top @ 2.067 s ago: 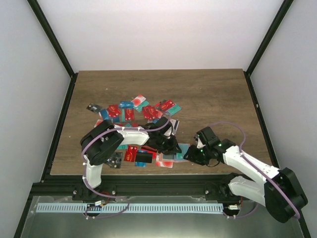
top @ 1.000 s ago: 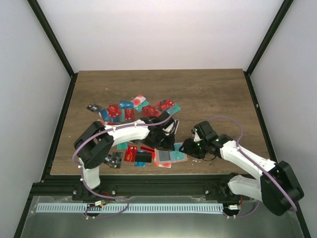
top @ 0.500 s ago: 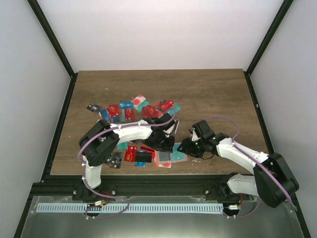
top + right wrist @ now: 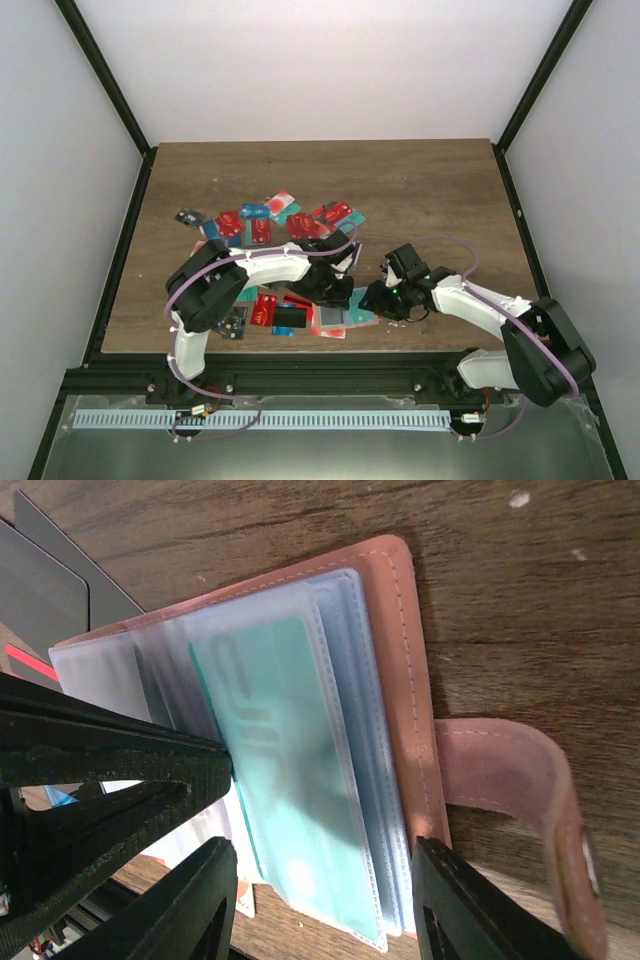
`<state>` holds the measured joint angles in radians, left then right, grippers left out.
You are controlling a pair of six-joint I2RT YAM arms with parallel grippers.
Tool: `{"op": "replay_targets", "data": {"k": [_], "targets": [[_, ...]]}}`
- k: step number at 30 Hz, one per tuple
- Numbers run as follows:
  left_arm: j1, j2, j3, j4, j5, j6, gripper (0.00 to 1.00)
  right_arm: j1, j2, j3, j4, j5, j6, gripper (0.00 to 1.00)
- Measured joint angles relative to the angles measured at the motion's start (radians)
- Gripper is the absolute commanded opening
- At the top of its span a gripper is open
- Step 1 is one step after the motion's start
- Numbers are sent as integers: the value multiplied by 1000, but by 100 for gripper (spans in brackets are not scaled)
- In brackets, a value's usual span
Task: Put the credit cards into the card holder
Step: Insert the credit card into the card holder.
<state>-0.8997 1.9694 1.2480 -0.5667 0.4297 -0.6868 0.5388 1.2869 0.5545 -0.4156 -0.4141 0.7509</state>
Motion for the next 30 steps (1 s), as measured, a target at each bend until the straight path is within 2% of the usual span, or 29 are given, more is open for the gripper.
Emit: {"op": "replay_targets", "data": {"k": [19, 24, 30], "targets": [[0, 5, 3, 0, -1, 15, 4, -1, 14, 0, 32, -40, -34, 49], [0, 5, 3, 0, -1, 15, 4, -1, 18, 2, 26, -32, -37, 54], [0, 5, 3, 0, -2, 15, 4, -1, 17, 16, -15, 0, -47, 55]]}}
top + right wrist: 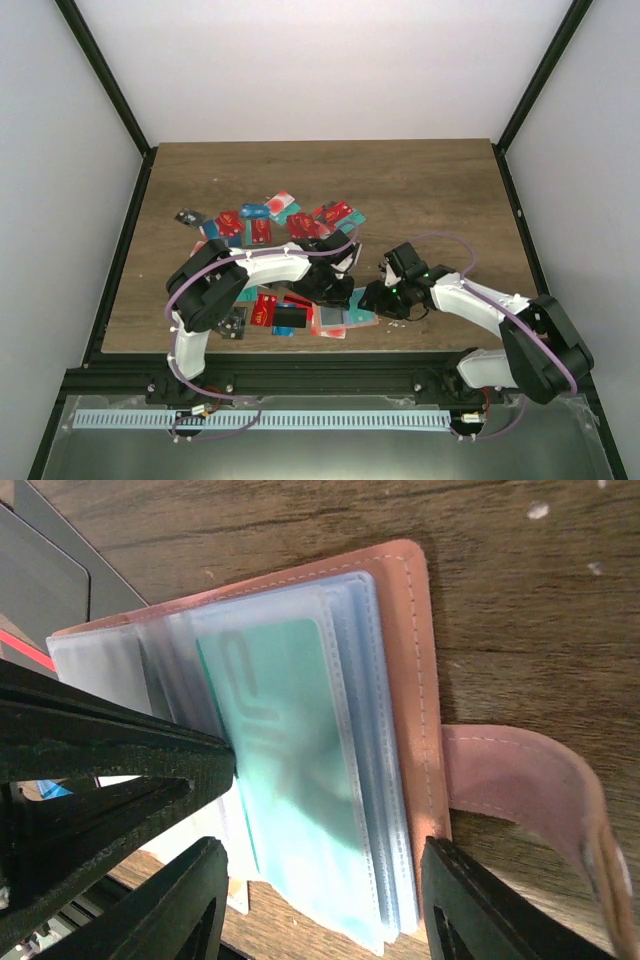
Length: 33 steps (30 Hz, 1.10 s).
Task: Put the credit cards into the card holder
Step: Insert the credit card into the card holder.
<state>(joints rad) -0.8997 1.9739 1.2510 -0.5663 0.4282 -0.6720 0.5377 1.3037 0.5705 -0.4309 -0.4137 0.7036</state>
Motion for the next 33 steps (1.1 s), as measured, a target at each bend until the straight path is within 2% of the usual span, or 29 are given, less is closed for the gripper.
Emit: {"op": "replay_targets", "data": {"k": [13, 26, 33], "targets": [[0, 3, 5, -4, 0, 3, 4, 0, -7, 3, 16, -31, -11, 47], [0, 4, 6, -5, 0, 4, 4, 0, -3, 1, 29, -47, -11, 46], [0, 4, 6, -6, 0, 4, 4, -2, -7, -26, 79, -104, -6, 45]]}}
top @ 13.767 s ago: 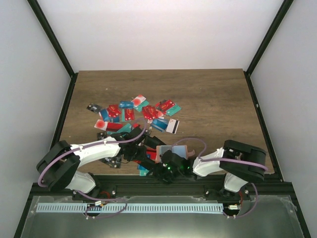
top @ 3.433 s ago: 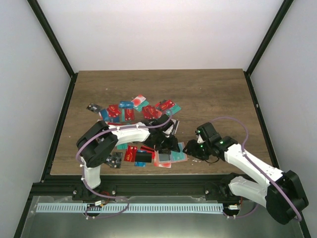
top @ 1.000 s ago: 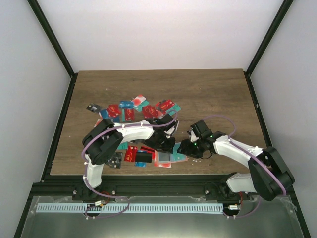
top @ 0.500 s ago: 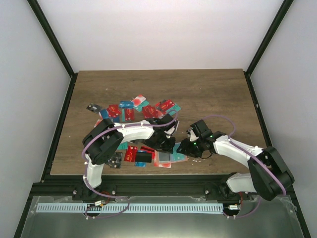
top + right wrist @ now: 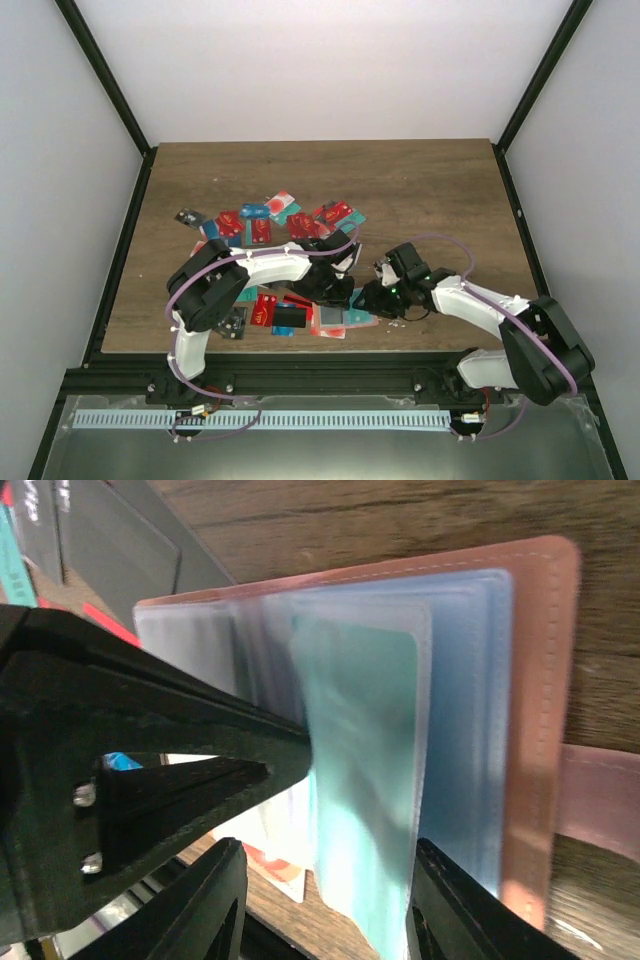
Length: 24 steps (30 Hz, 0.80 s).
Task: Put the credit cards into the card holder
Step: Insert the credit card into the card holder.
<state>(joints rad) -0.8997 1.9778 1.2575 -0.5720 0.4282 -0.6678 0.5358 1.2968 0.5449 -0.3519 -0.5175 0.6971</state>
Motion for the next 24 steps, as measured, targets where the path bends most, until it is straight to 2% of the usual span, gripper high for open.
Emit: {"op": "replay_targets", "data": {"k": [16, 24], "targets": [[-7, -23, 0, -16, -43, -13, 4, 1, -18, -18, 80, -82, 11, 45], [-8, -167, -33, -43, -114, -51, 4, 45, -10, -15, 90, -88, 25, 46]]}}
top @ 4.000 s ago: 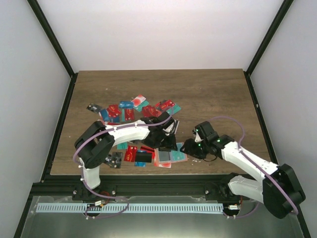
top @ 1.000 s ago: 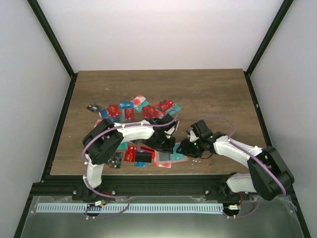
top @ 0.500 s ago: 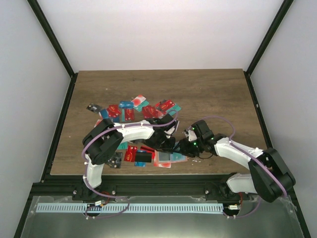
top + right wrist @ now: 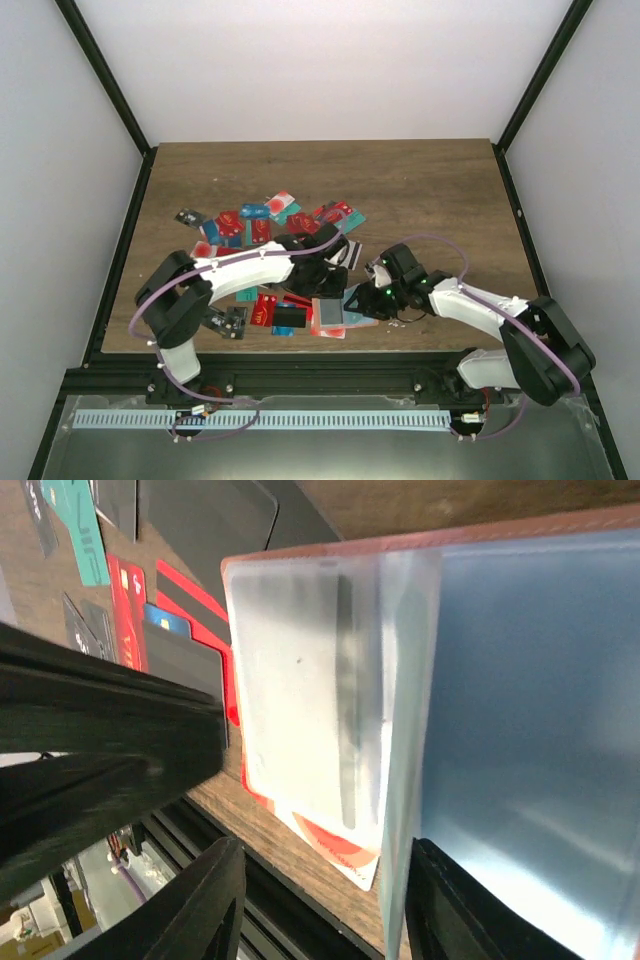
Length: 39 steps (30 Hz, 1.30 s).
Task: Put the credit cards into the card holder
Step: Insert the credit card into the card holder.
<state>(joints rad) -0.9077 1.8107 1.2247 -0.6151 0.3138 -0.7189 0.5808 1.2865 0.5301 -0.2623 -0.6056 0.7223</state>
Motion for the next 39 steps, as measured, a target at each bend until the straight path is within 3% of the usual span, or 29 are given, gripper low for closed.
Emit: {"op": "replay_targets", "data": {"k": [11, 20, 23, 31, 39], "targets": [[40, -246, -203, -19, -113, -51, 12, 148, 119, 121, 11, 18, 37, 54], [98, -449, -408, -40, -185, -108, 43, 216, 225, 248, 43, -16, 27, 64], [121, -508, -450, -53, -208, -126, 50, 216, 225, 298, 48, -22, 12, 65], [154, -595, -548, -55, -231, -164, 53, 220, 301, 354, 48, -19, -8, 65], [182, -473, -498, -26, -219, -54, 54, 279, 334, 362, 1, 47, 24, 65]]}}
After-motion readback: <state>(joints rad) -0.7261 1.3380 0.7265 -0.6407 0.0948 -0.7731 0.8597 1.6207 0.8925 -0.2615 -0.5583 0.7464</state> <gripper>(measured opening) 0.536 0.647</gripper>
